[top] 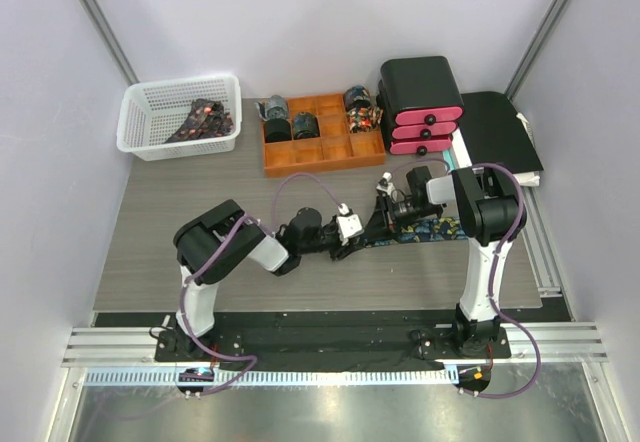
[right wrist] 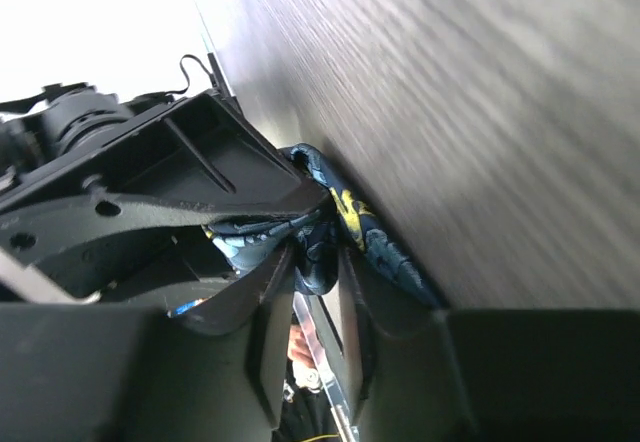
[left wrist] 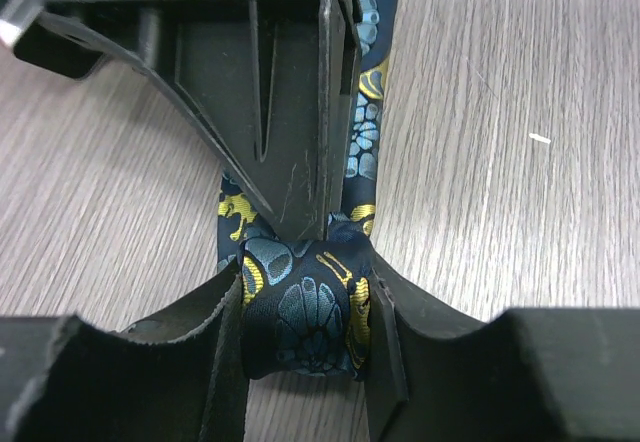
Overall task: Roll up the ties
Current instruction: Roll the tie at the center of the board.
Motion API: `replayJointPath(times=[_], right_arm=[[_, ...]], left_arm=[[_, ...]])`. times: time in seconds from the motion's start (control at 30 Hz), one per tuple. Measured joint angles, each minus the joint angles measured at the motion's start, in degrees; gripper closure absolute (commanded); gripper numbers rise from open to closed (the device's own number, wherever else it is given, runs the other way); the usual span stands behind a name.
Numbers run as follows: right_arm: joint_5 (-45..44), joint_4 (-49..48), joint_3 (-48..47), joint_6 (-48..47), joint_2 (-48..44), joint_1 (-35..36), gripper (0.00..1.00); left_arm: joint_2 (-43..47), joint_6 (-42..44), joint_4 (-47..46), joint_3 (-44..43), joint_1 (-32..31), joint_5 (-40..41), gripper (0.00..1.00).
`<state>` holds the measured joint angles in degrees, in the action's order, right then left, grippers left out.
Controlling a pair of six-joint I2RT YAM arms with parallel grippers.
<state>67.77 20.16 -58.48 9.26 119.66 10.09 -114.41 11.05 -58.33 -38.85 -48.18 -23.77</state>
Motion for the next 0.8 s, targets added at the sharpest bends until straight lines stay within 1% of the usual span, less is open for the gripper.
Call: replayJointPath(times=[0.13, 0.2, 0.37, 0.5, 0.63, 0.8], right_arm=[[-3.1, 3.5, 0.0, 0.1, -2.5, -1.0, 0.61], [-4.8, 5.2, -0.1, -0.5, -3.6, -2.0, 0.60], [-6.9, 9.4, -0.1, -2.8, -4.9, -4.6, 0.60], [-7.3, 10.1, 0.1, -3.4, -5.6, -5.4, 0.61], [-7.0, 7.3, 1.5, -1.6, -7.2, -5.4, 0.61], [-6.1, -4.4, 5.5, 7.0, -8.7, -5.2, 0.61]], left_arm=[[2.3, 2.0, 13.0, -5.0, -0.5, 0.8, 0.85], [2.7, 3.3, 19.9, -8.4, -0.8, 1.3, 0.86], [2.9, 6.4, 34.4, -15.9, -1.3, 2.8, 0.85], [2.7, 9.0, 43.7, -20.7, -1.4, 3.8, 0.83], [2.4, 11.3, 50.8, -24.1, -1.4, 4.4, 0.82], [1.3, 13.7, 58.2, -28.4, -1.4, 4.2, 0.81]])
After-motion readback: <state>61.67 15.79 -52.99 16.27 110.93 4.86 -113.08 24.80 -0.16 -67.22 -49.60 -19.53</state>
